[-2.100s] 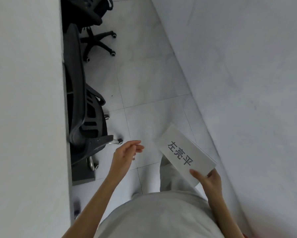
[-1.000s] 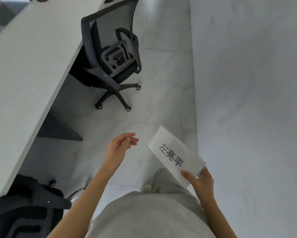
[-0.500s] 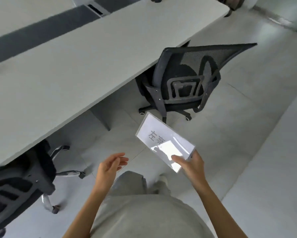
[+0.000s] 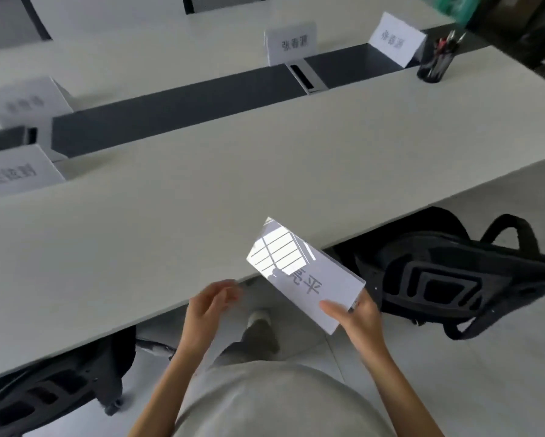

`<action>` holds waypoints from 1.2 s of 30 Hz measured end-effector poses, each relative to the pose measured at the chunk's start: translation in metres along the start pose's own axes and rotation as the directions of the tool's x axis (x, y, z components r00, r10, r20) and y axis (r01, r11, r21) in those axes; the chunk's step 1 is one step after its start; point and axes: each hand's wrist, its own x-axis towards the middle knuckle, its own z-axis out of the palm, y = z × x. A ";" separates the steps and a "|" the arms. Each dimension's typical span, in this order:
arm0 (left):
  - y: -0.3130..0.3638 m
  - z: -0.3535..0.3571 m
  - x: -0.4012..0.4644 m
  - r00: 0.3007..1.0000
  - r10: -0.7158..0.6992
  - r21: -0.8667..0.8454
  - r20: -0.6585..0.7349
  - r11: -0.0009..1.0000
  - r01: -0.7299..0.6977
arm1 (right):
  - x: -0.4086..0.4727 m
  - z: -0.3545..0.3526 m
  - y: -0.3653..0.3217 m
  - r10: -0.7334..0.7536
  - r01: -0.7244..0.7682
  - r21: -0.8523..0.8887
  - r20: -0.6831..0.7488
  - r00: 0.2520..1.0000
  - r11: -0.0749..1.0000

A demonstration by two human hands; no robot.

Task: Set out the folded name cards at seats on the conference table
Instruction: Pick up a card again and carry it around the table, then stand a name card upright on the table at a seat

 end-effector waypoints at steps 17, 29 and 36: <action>0.169 0.051 0.296 0.973 0.181 0.296 -0.142 0.946 -0.133 | 0.293 0.028 -0.180 -0.079 0.114 -0.105 0.292 0.953 0.988; 0.197 0.178 0.435 0.989 0.053 0.271 -0.140 0.962 -0.013 | 0.534 -0.063 -0.231 0.076 0.174 -0.422 0.512 0.855 0.890; 0.170 0.227 0.466 0.980 -0.048 0.232 -0.194 0.968 0.093 | 0.594 -0.081 -0.203 0.089 0.166 -0.530 0.422 0.902 0.831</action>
